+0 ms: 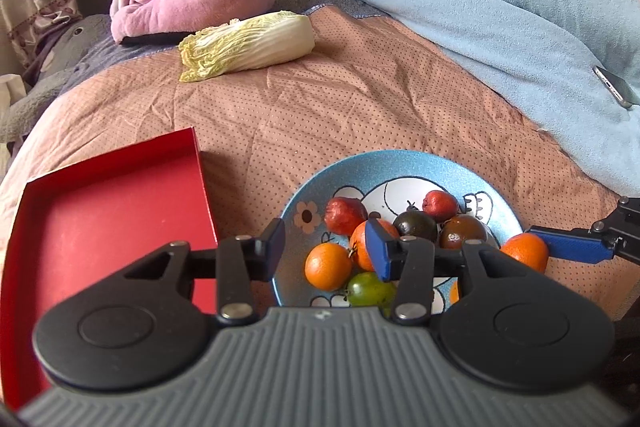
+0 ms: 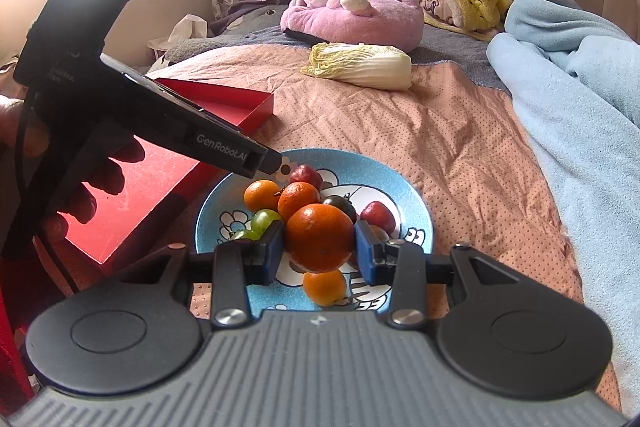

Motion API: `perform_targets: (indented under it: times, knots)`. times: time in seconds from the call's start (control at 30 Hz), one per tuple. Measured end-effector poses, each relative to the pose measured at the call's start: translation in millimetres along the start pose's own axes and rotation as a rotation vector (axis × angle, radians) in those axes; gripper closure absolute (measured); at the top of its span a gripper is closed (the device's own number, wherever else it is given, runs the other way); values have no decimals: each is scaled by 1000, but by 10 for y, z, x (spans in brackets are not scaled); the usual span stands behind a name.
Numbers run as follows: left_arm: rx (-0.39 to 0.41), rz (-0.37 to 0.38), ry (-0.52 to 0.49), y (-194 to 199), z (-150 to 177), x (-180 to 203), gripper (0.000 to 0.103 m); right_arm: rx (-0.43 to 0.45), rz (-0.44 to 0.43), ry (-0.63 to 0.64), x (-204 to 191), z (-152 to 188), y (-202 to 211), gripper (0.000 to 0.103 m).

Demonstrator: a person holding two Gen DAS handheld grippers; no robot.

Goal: Organize fruits
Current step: 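Lower the mandarins onto the blue plate and open both grippers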

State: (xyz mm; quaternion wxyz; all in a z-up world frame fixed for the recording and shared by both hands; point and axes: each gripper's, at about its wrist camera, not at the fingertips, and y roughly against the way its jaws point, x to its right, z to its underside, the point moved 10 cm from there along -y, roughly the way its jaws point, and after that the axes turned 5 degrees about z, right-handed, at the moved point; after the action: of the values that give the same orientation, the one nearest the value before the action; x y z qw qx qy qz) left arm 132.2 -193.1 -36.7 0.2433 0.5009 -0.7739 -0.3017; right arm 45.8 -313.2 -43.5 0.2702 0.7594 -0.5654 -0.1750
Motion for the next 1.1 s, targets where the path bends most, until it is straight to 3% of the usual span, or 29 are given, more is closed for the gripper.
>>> perform_targets:
  times: [0.87, 1.0, 1.1]
  knots:
    - [-13, 17, 26, 92, 222, -184, 55, -85, -31, 19, -183, -28, -588, 59]
    - [1, 2, 16, 124, 222, -196, 39, -109, -14, 17, -151, 31, -732, 59]
    - [10, 10, 11, 150, 216, -206, 38, -107, -10, 19, -149, 36, -797, 59]
